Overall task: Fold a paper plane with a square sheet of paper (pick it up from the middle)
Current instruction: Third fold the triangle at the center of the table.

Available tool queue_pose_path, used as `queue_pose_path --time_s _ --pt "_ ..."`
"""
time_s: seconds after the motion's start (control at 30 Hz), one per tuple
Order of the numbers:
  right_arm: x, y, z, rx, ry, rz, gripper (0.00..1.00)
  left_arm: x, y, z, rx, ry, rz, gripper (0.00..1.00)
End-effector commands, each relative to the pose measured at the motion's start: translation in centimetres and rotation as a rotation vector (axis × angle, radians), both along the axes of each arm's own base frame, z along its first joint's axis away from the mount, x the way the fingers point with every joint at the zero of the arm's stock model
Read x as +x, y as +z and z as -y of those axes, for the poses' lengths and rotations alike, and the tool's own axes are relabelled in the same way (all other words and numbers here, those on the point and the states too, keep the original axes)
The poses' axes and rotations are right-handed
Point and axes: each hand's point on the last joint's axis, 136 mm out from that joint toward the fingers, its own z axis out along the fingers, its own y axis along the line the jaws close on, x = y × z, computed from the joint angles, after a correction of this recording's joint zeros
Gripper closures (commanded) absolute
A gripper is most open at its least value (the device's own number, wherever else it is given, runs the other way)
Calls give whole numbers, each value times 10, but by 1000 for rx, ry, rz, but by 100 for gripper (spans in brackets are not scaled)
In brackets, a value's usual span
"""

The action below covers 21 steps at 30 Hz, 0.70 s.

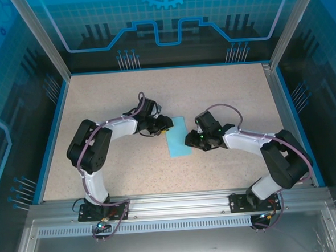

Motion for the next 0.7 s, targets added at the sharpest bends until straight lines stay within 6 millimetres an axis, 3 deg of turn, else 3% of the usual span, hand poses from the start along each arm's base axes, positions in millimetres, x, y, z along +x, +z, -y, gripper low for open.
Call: queue_pose_path --time_s 0.0,0.33,0.67 --pt "-13 -13 11 -2 -1 -49 66 3 -2 6 13 -45 -4 64" --pt "-21 -14 4 44 24 -66 62 19 -22 2 53 -42 -23 64" --pt "-18 -17 -9 77 38 -89 60 8 -50 -15 79 -16 -88 66"
